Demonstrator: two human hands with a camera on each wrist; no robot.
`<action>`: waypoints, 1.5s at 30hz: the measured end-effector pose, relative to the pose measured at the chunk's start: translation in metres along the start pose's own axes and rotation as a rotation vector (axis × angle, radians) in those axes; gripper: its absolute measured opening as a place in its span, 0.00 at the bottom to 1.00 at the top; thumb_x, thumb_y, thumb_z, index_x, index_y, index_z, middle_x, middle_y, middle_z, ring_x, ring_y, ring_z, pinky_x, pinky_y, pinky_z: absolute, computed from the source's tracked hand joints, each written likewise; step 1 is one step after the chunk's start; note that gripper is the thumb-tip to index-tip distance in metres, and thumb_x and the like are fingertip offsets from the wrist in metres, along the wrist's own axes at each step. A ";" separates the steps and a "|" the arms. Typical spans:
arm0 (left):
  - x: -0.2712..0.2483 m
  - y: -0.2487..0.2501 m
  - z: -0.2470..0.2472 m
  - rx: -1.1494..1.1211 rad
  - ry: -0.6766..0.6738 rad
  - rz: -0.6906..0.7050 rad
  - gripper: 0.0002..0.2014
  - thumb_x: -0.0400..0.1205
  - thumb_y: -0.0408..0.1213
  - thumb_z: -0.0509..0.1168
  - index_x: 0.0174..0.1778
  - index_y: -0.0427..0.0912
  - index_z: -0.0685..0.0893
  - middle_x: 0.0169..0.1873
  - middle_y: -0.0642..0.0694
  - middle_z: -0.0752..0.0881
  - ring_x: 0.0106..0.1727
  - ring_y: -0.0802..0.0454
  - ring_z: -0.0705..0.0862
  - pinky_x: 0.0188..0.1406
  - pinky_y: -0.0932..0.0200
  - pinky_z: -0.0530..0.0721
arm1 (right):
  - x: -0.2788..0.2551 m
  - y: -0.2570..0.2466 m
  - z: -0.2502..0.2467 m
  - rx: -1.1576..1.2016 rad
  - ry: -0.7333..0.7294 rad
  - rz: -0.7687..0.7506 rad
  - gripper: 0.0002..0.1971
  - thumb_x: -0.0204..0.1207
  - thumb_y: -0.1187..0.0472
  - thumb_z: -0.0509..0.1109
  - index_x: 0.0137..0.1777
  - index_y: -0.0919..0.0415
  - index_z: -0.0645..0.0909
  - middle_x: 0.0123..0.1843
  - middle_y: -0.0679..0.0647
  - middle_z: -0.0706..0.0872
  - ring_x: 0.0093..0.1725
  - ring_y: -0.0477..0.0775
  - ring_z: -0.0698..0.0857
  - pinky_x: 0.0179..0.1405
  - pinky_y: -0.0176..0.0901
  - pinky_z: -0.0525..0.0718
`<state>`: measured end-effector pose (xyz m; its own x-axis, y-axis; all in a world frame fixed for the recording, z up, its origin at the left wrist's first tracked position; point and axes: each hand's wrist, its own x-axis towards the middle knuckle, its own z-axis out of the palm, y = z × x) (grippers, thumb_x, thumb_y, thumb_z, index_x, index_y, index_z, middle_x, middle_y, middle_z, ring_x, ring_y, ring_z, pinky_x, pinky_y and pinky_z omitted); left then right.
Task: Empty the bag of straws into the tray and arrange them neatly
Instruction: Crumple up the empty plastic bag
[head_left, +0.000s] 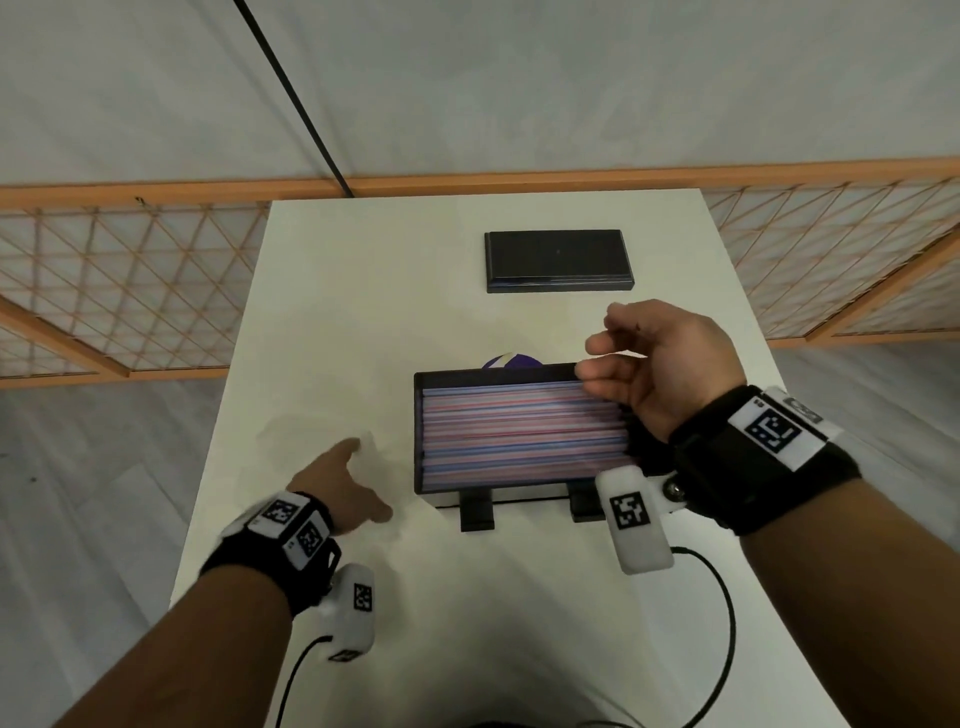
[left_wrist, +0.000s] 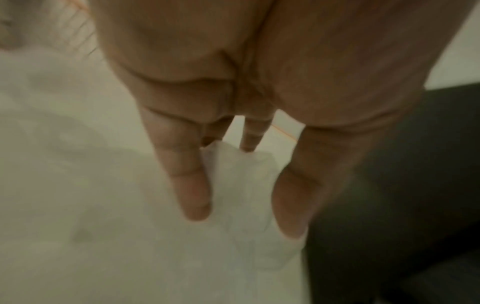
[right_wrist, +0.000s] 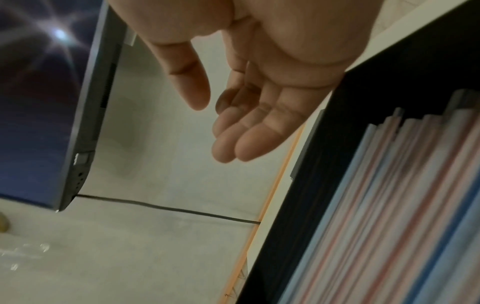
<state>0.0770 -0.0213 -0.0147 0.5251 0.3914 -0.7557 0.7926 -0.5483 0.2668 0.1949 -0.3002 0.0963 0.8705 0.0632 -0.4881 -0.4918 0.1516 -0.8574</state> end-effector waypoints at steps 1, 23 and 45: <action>0.002 -0.001 0.004 0.098 0.055 0.011 0.51 0.70 0.41 0.83 0.88 0.52 0.63 0.77 0.42 0.78 0.74 0.38 0.81 0.73 0.46 0.81 | -0.003 0.000 0.002 -0.025 -0.008 -0.031 0.06 0.80 0.63 0.68 0.42 0.63 0.80 0.32 0.60 0.86 0.28 0.62 0.86 0.31 0.48 0.86; -0.125 0.113 -0.044 -0.756 0.196 0.931 0.08 0.86 0.30 0.66 0.51 0.39 0.91 0.38 0.50 0.92 0.40 0.58 0.90 0.45 0.62 0.88 | -0.040 -0.009 0.034 -0.352 -0.236 -0.641 0.45 0.67 0.43 0.79 0.83 0.49 0.64 0.77 0.51 0.77 0.67 0.53 0.85 0.59 0.51 0.87; -0.122 0.102 -0.021 -0.365 0.288 0.919 0.10 0.75 0.41 0.78 0.49 0.54 0.86 0.38 0.56 0.92 0.40 0.62 0.90 0.38 0.64 0.86 | -0.047 -0.003 0.045 -0.465 -0.205 -0.464 0.34 0.72 0.32 0.70 0.63 0.62 0.80 0.55 0.54 0.89 0.54 0.52 0.89 0.56 0.53 0.89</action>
<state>0.1003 -0.1099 0.1171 0.9924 0.1231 -0.0081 0.0674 -0.4860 0.8714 0.1564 -0.2597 0.1294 0.9567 0.2862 -0.0522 0.0152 -0.2285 -0.9734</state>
